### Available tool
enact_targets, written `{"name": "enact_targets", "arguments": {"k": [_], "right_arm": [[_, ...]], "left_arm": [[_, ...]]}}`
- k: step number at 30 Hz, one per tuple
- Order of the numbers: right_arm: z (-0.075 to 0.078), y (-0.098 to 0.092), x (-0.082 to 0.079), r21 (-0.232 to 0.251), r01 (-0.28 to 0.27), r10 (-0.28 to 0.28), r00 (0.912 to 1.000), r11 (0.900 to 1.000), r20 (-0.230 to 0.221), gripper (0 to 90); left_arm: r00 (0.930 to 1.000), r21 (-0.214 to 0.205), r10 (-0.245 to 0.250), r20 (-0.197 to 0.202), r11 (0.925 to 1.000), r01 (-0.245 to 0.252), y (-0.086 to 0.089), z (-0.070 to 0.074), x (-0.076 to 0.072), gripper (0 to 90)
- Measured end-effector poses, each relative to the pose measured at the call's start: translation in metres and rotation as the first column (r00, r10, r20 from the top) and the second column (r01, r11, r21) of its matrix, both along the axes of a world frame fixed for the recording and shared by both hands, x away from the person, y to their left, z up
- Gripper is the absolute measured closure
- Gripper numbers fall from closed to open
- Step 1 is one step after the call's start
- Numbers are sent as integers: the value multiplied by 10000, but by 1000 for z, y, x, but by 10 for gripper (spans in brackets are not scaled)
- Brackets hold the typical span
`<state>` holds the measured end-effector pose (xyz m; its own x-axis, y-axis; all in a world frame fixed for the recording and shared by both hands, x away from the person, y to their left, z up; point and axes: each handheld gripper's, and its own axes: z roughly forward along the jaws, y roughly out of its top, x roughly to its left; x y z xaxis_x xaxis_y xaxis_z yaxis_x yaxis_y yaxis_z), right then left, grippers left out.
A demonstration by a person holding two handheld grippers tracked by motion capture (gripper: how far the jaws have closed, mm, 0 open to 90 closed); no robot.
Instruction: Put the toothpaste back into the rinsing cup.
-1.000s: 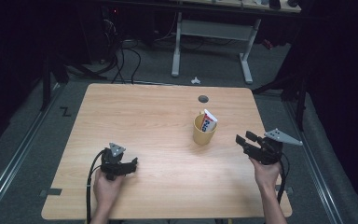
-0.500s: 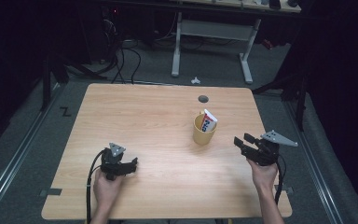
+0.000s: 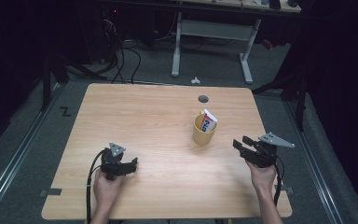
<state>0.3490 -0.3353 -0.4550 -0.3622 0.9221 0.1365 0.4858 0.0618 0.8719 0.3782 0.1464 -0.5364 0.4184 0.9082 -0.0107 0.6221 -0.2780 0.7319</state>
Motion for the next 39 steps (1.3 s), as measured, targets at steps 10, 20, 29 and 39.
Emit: {"name": "enact_targets", "arguments": {"k": [10,20,29,39], "right_arm": [[-7,3,2,-246,17,-21,9999,9997,-147,481],[-19,6,6,-343,58,-72,9991,9994,-421,481],[-27,8,9,-532,83,-115,9981,9986,-604,482],[-35,11,13,-621,122,-173,9965,9980,-812,482]], "left_arm": [[10000,0,-1,0,10000,1,0,0,0,185],[10000,2,-3,0,10000,3,0,0,0,185],[10000,0,-3,-2,10000,3,0,0,0,185],[10000,-3,0,1,10000,0,0,0,0,185]]}}
